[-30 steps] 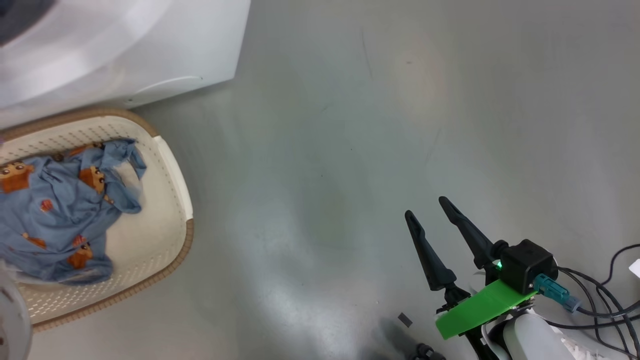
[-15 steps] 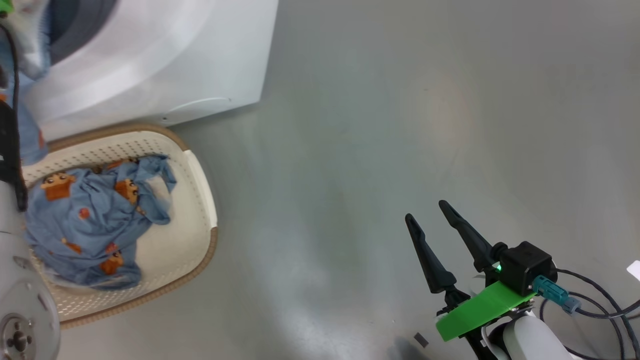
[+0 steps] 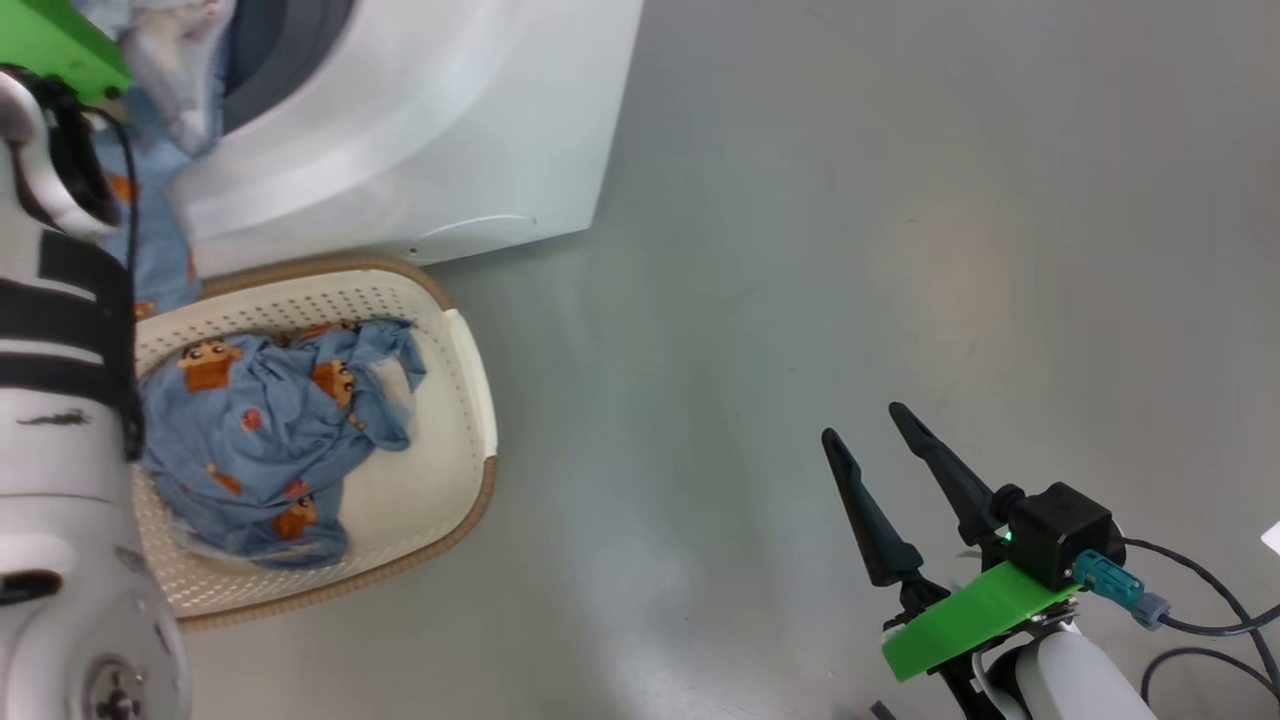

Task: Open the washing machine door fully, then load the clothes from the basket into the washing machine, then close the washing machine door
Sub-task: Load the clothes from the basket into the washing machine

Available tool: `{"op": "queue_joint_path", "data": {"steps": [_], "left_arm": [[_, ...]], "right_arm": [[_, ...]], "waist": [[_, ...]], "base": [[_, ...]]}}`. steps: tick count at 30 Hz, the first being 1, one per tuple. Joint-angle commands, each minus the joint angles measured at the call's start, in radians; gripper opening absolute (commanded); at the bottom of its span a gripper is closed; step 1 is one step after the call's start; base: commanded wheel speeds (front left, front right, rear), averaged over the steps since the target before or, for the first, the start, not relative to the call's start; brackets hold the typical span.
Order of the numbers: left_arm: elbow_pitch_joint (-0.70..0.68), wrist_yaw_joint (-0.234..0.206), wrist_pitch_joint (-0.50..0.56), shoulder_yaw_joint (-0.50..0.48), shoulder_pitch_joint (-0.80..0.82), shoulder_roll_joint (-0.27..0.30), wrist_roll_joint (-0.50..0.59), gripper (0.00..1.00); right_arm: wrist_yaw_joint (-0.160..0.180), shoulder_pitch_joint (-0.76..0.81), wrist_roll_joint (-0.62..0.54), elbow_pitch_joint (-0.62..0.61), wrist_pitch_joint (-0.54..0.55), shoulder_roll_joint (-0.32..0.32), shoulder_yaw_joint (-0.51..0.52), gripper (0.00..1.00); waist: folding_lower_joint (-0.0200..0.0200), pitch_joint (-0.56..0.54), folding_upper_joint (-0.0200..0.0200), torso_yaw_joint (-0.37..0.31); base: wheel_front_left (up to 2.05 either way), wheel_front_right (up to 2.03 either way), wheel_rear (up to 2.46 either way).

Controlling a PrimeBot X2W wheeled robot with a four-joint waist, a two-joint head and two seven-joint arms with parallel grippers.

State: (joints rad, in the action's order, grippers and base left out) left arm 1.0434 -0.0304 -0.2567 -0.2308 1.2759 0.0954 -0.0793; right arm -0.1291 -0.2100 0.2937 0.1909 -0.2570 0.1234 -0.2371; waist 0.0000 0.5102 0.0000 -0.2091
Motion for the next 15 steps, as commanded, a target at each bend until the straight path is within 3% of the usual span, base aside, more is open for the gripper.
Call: {"op": "queue_joint_path", "data": {"steps": [1, 15], "left_arm": [[-0.029, 0.006, -0.005, 0.001, -0.029, 0.024, -0.005, 1.0], [-0.109, 0.063, -0.005, 0.041, -0.17, -0.036, -0.045, 1.0]], "right_arm": [[-0.002, 0.011, 0.006, -0.016, -0.005, 0.007, -0.011, 1.0], [-0.002, 0.01, 0.001, -0.015, -0.005, 0.02, 0.017, 1.0]], "waist": [[0.0, -0.009, 0.0, 0.017], [0.0, -0.051, 0.0, 0.083]], "base": [[0.0, 0.0, 0.0], [0.0, 0.0, 0.0]]}}
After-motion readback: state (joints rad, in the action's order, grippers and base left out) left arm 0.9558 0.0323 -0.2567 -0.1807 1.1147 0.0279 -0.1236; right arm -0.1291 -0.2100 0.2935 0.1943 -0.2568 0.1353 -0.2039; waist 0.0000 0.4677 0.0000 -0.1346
